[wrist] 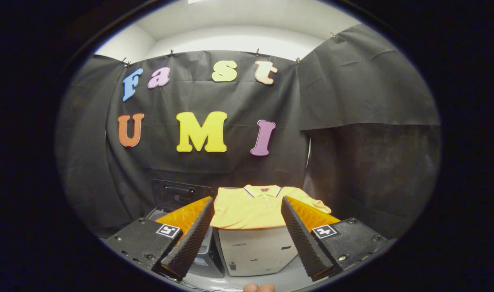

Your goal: Put the clothes into the washing machine and then close the washing machine lid.

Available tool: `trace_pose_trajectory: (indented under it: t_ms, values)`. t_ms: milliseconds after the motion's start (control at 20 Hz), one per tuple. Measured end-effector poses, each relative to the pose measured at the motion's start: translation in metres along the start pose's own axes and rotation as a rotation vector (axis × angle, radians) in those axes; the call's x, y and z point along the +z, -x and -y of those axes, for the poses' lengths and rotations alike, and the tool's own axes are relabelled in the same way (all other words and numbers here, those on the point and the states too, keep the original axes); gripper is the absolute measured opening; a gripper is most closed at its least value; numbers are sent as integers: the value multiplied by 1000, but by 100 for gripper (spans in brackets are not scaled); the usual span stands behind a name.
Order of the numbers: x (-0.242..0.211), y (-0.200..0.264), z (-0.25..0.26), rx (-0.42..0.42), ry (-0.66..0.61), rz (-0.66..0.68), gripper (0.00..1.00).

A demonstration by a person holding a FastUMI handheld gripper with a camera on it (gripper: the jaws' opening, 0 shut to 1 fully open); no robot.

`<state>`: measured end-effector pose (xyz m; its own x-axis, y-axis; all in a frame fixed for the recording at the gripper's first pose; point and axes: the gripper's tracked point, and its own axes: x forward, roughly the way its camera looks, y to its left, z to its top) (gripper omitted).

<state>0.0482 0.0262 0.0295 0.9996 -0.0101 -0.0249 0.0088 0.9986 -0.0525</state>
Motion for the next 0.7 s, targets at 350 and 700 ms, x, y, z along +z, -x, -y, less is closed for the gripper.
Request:
trace_pose_trajectory:
  t_ms: [350,700]
  values:
    - [-4,-56,13,-28,-1,-26,100]
    - [-38,-157,41,-20,-7,-127,100]
